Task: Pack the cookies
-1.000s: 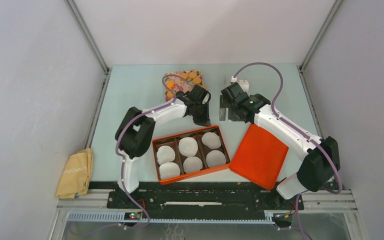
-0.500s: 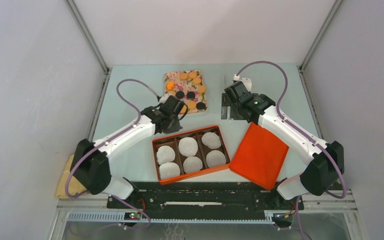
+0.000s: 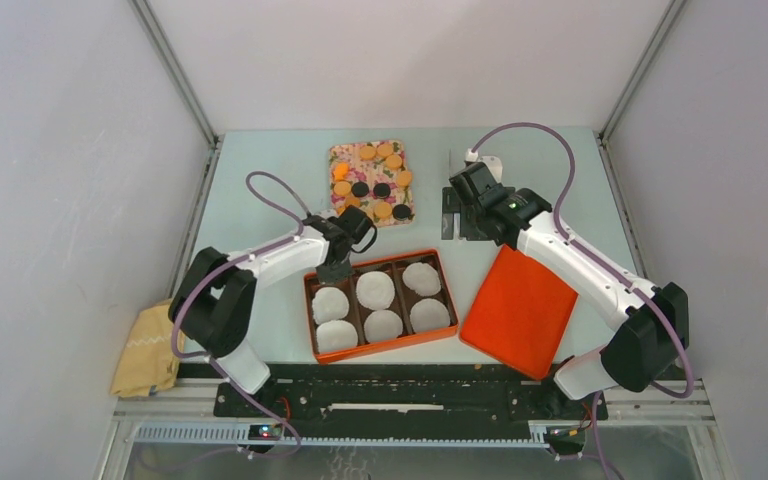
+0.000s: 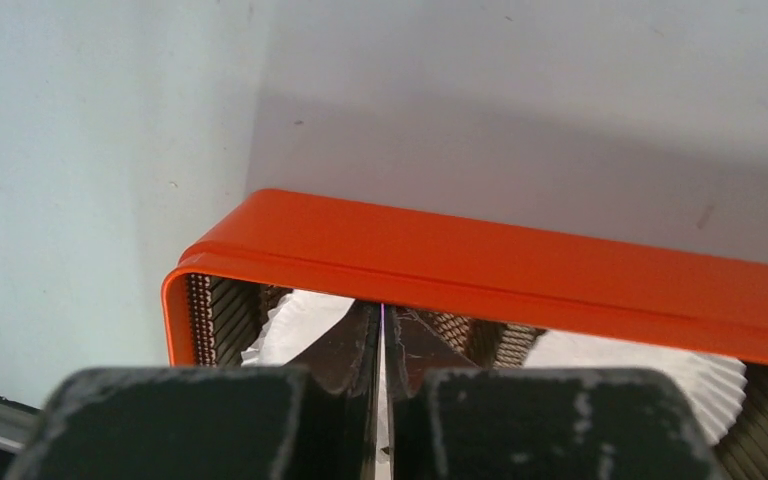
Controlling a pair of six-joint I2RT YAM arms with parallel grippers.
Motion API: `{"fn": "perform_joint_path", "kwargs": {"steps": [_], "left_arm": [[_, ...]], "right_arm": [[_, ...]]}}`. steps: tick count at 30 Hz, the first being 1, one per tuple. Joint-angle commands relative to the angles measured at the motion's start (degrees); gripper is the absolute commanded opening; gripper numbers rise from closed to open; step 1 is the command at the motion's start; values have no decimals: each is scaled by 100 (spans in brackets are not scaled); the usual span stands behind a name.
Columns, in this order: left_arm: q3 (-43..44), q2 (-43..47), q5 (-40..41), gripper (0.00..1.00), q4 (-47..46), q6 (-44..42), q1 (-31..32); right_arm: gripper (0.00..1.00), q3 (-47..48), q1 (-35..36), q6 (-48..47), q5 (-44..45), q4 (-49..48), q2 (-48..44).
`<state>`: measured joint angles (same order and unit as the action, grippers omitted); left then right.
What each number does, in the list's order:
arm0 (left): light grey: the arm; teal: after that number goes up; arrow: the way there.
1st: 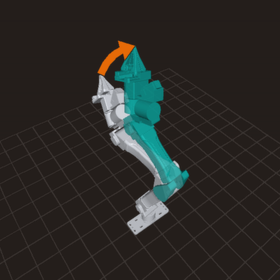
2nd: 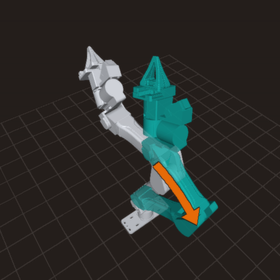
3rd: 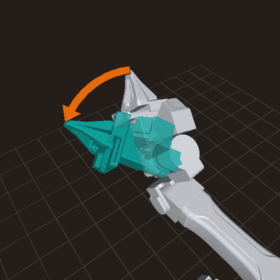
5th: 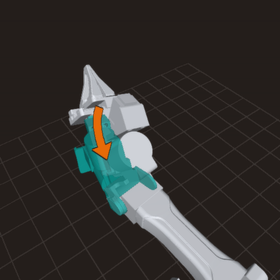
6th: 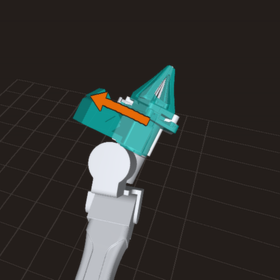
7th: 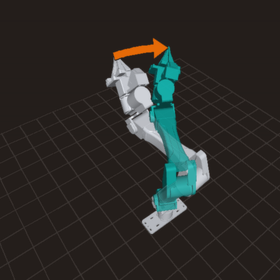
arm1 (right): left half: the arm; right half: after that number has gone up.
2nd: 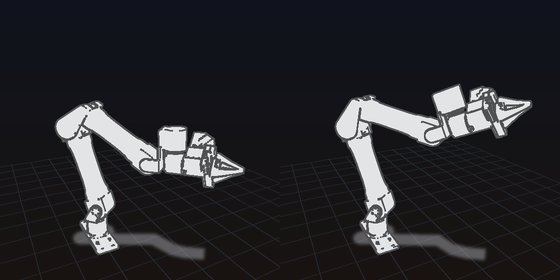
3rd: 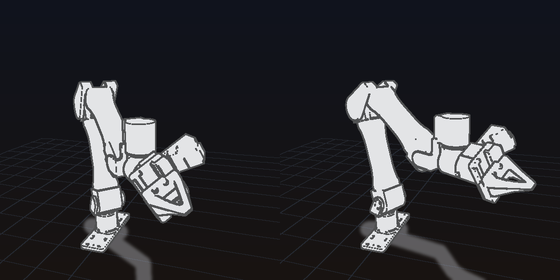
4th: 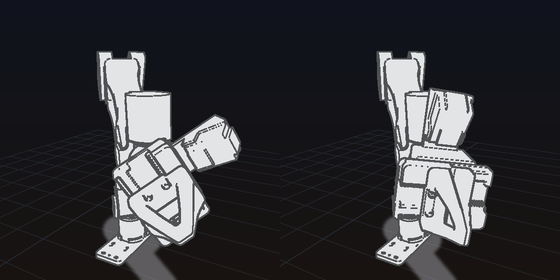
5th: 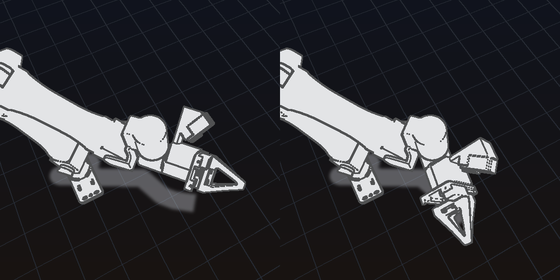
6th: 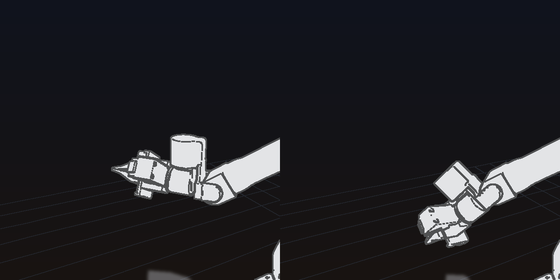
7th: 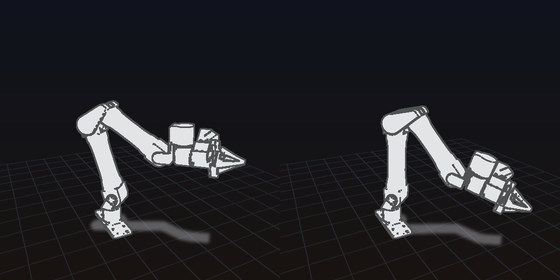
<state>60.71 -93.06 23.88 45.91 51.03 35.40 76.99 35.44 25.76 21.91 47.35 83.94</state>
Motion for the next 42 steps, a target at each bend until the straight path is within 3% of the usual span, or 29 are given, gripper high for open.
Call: {"fn": "perform_joint_path", "kwargs": {"steps": [1,13,20,26,32,39,42], "left_arm": [[-136,-154,348,7,-192,84,-318],[240,-178,208,6,-449,-291,-447],[361,1113,259,13,-216,-471,-119],[656,1735,302,40,-510,-883,-95],[1151,1396,165,41,-773,-1209,-105],[1013,1201,65,41,-982,-1239,-105],[1000,1140,77,41,-988,-1259,-103]], "right_arm": [[100,-47,-28,-72,38,-69,-223],[100,-191,-211,85,-34,-261,-7],[100,-27,-974,101,-627,-765,667],[100,837,-1051,17,-555,-585,2044],[100,1517,-1013,-29,-492,-551,2886],[100,2326,-980,-246,-362,-473,3511],[100,3260,-1042,-10,-125,432,4146]]}}
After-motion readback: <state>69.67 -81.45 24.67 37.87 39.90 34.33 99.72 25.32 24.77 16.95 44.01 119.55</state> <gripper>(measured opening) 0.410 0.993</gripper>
